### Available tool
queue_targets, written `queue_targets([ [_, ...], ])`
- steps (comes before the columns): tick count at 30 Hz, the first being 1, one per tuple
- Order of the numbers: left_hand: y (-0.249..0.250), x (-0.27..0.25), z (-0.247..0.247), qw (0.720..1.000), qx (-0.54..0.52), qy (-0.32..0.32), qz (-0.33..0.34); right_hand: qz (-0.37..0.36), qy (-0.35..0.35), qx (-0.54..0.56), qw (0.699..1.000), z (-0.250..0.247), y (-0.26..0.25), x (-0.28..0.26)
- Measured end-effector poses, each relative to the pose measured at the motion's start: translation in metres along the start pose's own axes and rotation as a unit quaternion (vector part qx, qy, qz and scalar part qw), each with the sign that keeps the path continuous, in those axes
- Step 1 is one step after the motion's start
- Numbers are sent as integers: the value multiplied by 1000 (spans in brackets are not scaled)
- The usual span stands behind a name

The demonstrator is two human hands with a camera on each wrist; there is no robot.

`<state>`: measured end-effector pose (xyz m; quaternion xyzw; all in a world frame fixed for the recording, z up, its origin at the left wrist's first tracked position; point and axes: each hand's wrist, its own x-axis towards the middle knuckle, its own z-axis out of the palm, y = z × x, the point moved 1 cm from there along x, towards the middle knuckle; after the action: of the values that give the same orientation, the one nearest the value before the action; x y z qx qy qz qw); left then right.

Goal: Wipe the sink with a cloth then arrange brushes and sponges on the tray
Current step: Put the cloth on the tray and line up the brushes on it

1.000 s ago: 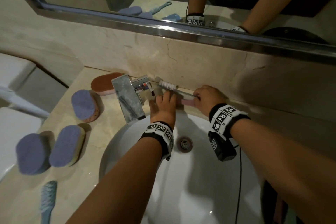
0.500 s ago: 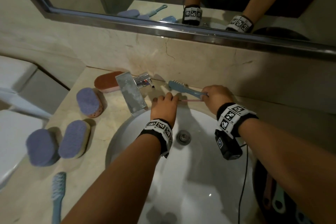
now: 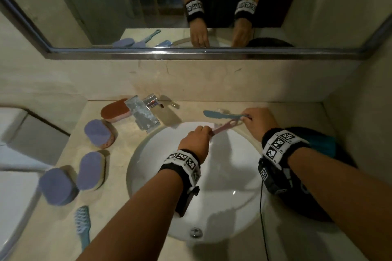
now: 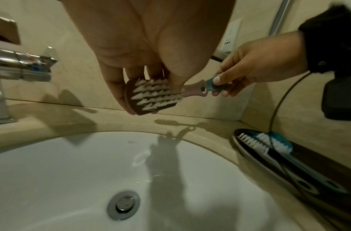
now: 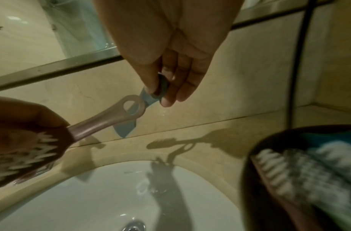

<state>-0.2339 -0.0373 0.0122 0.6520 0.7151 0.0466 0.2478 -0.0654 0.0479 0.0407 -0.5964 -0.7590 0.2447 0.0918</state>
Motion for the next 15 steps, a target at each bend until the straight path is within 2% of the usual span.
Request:
queue_targets([
  [6, 31, -17, 21, 998, -49, -18, 36, 81, 52, -26, 995, -24, 39, -65],
  [11, 63, -30, 42, 996, -39, -43, 71, 112, 75, -25, 991, -41, 83, -115],
  [15, 94, -31, 56, 993, -32, -56, 95, 142, 128, -25, 981, -51, 118, -142],
])
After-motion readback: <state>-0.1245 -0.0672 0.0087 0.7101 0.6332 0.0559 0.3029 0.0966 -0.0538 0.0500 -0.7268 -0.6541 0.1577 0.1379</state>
